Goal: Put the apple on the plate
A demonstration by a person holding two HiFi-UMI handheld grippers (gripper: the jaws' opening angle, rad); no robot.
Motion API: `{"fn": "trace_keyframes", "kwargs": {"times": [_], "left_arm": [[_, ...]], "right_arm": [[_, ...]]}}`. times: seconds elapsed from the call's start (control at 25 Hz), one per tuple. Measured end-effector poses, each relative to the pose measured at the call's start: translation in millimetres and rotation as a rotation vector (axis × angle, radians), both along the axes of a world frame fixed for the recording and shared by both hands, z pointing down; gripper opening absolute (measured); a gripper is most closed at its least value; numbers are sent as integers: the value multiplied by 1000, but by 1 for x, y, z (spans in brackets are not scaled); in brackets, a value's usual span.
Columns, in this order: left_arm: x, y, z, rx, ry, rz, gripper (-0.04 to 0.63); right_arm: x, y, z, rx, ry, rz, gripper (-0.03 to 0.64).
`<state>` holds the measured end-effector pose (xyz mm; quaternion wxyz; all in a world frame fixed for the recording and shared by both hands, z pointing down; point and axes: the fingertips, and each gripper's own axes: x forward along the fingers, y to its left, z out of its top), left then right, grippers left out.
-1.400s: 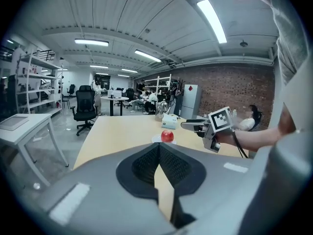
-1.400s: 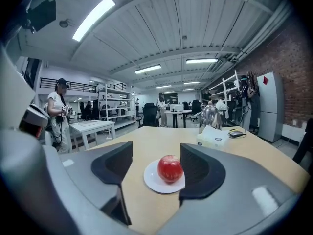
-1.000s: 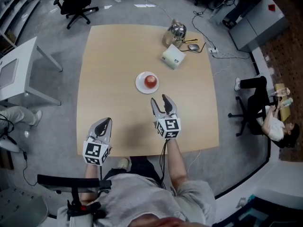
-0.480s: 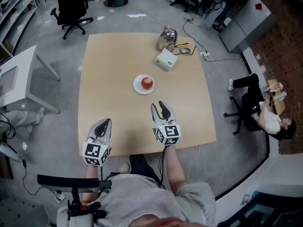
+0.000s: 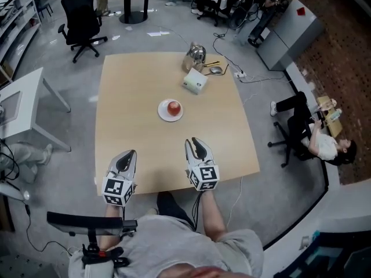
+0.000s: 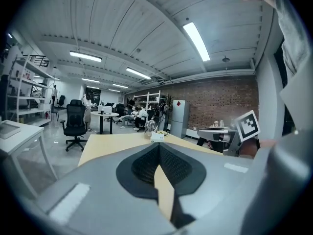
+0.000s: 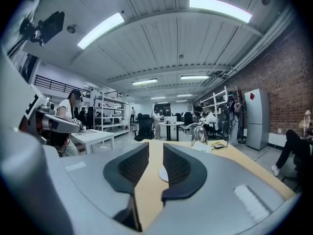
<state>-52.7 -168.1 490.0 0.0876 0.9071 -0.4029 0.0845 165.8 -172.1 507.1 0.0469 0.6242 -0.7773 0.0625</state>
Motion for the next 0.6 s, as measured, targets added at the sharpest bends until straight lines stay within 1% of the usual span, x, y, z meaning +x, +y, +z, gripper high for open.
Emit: {"fn": "trace_keyframes", "kwargs": {"times": [0.08,0.28,0.44,0.6], "left_arm": [[2,0,-2,10,4,10,20],[6,3,-2,32,12,37,20],[8,1,3,48,21,56,20],[9,25,-14,66,19,72,20]], "right_arm": [[-1,7,-1,6,9,7,89],[1,22,-2,22,-11,36,77],[1,28,0,40,-6,60,63],[-1,62,-17,53,-8,74,57]]}}
